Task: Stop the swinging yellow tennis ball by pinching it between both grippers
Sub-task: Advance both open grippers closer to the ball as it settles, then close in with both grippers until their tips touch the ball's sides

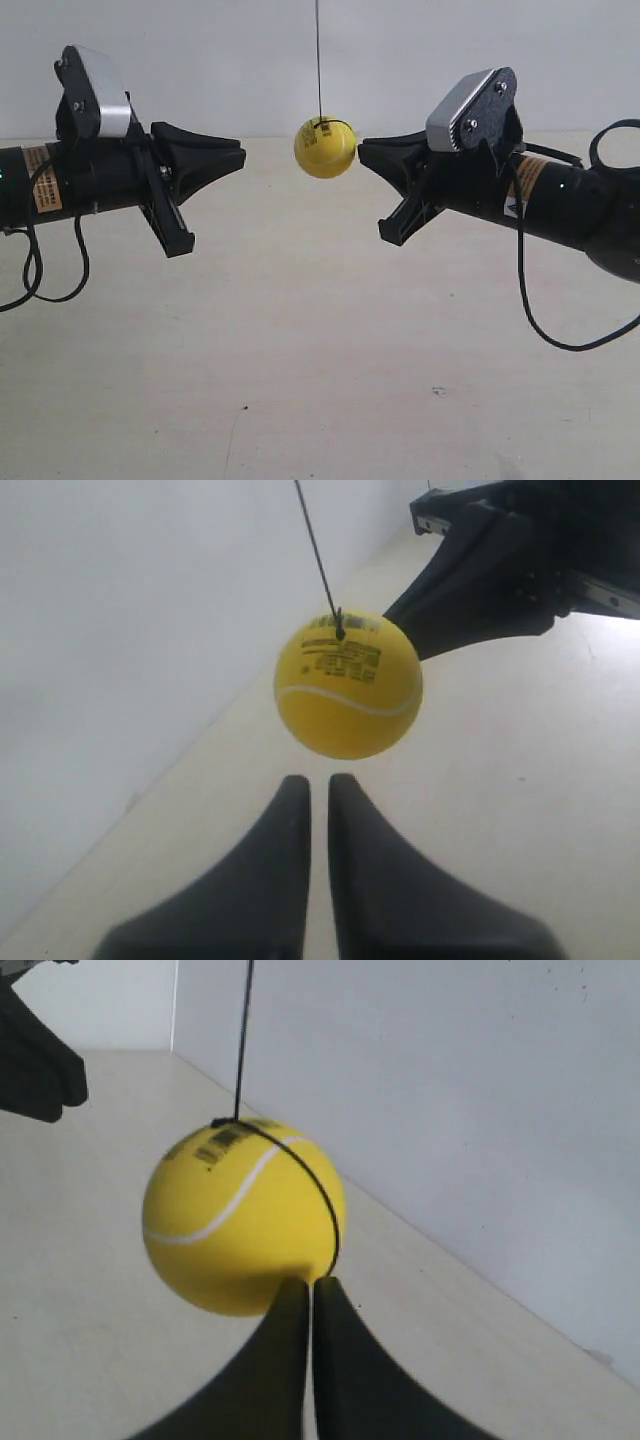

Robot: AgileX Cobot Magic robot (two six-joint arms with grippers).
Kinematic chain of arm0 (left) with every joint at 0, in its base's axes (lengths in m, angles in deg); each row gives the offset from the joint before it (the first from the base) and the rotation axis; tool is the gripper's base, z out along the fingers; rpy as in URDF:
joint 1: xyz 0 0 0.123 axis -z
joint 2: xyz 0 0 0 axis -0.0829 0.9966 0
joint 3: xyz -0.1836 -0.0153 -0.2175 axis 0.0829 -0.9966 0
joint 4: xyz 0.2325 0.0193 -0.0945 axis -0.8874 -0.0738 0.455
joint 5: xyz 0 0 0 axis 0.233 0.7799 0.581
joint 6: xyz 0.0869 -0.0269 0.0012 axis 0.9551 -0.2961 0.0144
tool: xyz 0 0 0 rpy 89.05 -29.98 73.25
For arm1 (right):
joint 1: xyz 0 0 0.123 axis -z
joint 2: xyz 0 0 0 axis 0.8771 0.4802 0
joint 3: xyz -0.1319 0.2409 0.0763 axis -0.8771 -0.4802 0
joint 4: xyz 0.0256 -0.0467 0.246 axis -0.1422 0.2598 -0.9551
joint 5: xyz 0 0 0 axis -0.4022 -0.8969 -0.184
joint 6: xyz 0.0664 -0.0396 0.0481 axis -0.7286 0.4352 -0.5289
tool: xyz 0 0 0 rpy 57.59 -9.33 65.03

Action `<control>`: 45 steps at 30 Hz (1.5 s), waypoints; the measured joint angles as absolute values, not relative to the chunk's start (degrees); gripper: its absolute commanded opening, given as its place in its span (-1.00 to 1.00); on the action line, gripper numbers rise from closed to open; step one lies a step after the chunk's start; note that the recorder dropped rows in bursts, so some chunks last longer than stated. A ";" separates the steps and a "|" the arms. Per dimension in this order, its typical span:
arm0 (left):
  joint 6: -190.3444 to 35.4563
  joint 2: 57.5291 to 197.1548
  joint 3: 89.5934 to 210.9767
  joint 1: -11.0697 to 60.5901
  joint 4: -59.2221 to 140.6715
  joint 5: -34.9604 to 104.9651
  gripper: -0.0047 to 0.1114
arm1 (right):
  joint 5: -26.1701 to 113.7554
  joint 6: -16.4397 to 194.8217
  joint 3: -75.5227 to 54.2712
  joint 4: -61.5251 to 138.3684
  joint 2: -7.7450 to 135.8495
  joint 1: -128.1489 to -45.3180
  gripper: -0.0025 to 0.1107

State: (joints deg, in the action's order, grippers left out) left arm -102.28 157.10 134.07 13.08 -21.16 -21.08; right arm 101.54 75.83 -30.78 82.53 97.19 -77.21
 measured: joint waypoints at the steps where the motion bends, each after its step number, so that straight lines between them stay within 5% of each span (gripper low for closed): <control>1: -102.28 157.10 134.16 13.08 -21.16 -21.08 -0.84 | 101.32 75.83 -30.02 82.53 98.48 -77.30 -0.96; 45: -115.41 162.68 142.12 13.17 -35.25 -24.30 -0.84 | 101.15 68.83 -25.94 93.49 101.98 -77.30 -0.96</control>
